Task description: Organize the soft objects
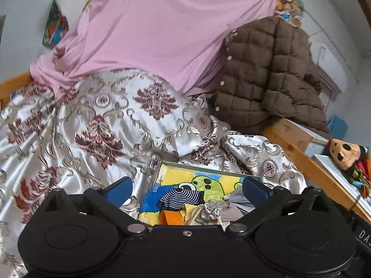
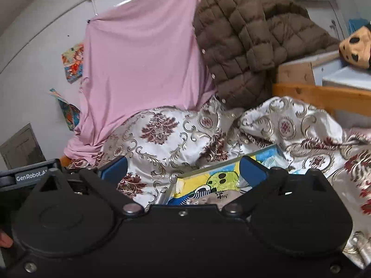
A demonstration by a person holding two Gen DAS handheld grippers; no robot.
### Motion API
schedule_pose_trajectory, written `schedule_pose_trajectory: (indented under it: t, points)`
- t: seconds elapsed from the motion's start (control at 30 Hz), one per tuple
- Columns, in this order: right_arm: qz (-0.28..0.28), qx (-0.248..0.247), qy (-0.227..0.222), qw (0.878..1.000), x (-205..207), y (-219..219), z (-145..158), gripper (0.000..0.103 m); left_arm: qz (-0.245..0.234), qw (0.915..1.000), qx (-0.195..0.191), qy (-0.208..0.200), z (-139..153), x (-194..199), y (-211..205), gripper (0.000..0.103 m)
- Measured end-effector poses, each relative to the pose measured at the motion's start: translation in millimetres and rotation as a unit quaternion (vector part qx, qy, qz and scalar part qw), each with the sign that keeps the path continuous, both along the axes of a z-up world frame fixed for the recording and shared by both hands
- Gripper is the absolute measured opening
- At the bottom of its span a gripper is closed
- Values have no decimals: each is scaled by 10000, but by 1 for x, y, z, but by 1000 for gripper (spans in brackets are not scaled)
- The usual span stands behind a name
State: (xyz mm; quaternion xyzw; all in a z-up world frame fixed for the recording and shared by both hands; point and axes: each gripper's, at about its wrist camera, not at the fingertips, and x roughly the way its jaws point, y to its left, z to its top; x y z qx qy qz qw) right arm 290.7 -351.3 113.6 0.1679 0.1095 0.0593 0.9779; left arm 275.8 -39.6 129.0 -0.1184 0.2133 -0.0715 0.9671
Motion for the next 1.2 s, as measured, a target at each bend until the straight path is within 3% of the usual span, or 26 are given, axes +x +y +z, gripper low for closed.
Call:
schedule_pose_trajectory:
  t: [0.23, 0.6, 0.83, 1.2]
  points:
    - [61, -154, -244, 9996, -57, 4, 29, 102, -97, 9989, 232, -388, 12, -57, -1, 102]
    - [-12, -356, -340, 9988, -137, 11, 38, 102, -222, 9963, 440, -708, 12, -125, -4, 102]
    - [-142, -428, -235, 9987, -177, 16, 21, 102, -153, 9955, 487, -793, -6, -163, 4, 102]
    - [-370, -539, 149, 9978, -225, 28, -14, 102, 85, 9981, 346, -505, -49, -206, 32, 102]
